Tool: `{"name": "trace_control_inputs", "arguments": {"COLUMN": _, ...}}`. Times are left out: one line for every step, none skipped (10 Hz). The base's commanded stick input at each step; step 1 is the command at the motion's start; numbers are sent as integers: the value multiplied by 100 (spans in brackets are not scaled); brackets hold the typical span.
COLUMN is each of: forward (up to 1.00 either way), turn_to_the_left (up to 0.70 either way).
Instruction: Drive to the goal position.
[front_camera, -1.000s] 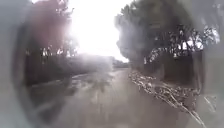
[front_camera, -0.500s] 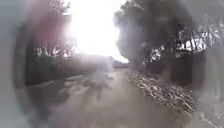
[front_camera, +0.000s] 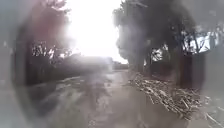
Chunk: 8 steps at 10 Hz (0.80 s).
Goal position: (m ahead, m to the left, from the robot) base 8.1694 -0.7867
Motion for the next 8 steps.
{"name": "trace_control_inputs", "arguments": {"forward": 100, "turn_to_the_left": 0}}
{"name": "trace_control_inputs", "arguments": {"forward": 100, "turn_to_the_left": 0}}
{"name": "trace_control_inputs", "arguments": {"forward": 100, "turn_to_the_left": 0}}
{"name": "trace_control_inputs", "arguments": {"forward": 100, "turn_to_the_left": 0}}
{"name": "trace_control_inputs", "arguments": {"forward": 100, "turn_to_the_left": 0}}
{"name": "trace_control_inputs", "arguments": {"forward": 100, "turn_to_the_left": 0}}
{"name": "trace_control_inputs", "arguments": {"forward": 100, "turn_to_the_left": 0}}
{"name": "trace_control_inputs", "arguments": {"forward": 100, "turn_to_the_left": 0}}
